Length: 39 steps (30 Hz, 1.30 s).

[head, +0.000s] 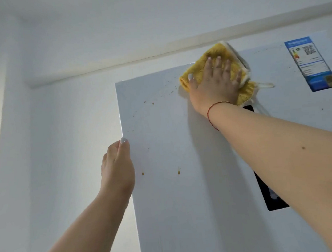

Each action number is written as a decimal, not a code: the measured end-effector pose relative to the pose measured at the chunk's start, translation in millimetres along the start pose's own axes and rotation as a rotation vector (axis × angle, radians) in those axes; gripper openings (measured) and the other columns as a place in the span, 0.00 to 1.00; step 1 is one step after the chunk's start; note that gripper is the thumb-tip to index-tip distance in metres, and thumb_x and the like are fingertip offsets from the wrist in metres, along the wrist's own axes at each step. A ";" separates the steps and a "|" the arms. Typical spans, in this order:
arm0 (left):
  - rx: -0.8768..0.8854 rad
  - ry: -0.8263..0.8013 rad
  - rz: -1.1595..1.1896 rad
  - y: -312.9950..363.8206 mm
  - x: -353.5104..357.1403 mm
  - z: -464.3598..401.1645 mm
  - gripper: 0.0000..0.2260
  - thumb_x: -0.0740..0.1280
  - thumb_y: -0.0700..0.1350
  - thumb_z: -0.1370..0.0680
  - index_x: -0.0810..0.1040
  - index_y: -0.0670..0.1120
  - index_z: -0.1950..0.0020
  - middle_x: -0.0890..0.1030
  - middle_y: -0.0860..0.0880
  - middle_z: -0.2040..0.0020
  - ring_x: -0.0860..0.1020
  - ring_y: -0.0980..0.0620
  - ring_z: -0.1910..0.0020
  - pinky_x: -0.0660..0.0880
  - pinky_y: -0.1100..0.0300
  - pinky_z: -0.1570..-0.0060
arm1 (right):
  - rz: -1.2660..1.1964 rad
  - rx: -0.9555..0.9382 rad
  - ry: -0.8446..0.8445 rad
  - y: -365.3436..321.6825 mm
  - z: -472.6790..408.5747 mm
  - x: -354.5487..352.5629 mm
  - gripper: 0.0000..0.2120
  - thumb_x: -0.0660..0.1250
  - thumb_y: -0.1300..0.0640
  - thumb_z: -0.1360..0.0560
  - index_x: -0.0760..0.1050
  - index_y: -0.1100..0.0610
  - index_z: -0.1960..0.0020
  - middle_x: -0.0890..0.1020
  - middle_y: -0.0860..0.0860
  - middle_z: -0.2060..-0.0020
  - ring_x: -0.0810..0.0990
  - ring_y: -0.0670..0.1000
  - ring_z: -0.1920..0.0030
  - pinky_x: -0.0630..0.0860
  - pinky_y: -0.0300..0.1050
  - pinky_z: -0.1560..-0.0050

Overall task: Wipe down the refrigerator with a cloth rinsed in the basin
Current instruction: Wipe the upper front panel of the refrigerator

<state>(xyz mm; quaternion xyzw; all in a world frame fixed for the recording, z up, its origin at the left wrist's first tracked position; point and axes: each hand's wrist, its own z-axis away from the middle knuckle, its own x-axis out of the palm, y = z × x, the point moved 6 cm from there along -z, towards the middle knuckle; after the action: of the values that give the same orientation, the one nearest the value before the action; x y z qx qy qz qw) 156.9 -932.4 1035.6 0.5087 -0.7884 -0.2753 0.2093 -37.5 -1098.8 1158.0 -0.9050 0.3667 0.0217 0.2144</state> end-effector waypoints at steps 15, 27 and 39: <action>-0.056 -0.077 0.020 -14.8 -5.8 -3.6 0.16 0.49 0.58 0.18 0.72 0.53 0.49 0.74 0.57 0.53 0.73 0.59 0.53 0.67 0.54 0.51 | 0.107 -0.797 -0.077 -99.0 80.6 20.8 0.32 0.43 0.35 0.22 0.40 0.46 0.22 0.43 0.45 0.23 0.37 0.49 0.24 0.34 0.56 0.26; -0.058 -0.091 0.020 -0.2 -18.5 1.5 0.15 0.49 0.59 0.18 0.72 0.54 0.51 0.74 0.57 0.55 0.73 0.56 0.53 0.68 0.55 0.55 | 0.075 -0.271 -0.128 -10.4 30.5 -0.2 0.35 0.47 0.32 0.25 0.41 0.43 0.23 0.42 0.44 0.23 0.37 0.54 0.24 0.36 0.67 0.29; -0.111 -0.031 0.043 -14.5 -29.4 5.1 0.18 0.49 0.60 0.19 0.72 0.52 0.43 0.75 0.55 0.51 0.73 0.57 0.54 0.67 0.54 0.51 | 0.131 -0.774 -0.113 -108.9 140.7 40.0 0.33 0.43 0.35 0.23 0.41 0.45 0.22 0.44 0.47 0.22 0.36 0.55 0.24 0.35 0.66 0.29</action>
<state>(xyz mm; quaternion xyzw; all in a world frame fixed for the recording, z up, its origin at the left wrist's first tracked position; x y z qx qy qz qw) 175.4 -909.1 1020.9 0.4749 -0.7858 -0.3219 0.2309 81.5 -998.5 1063.1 -0.8910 0.3761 0.2216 -0.1245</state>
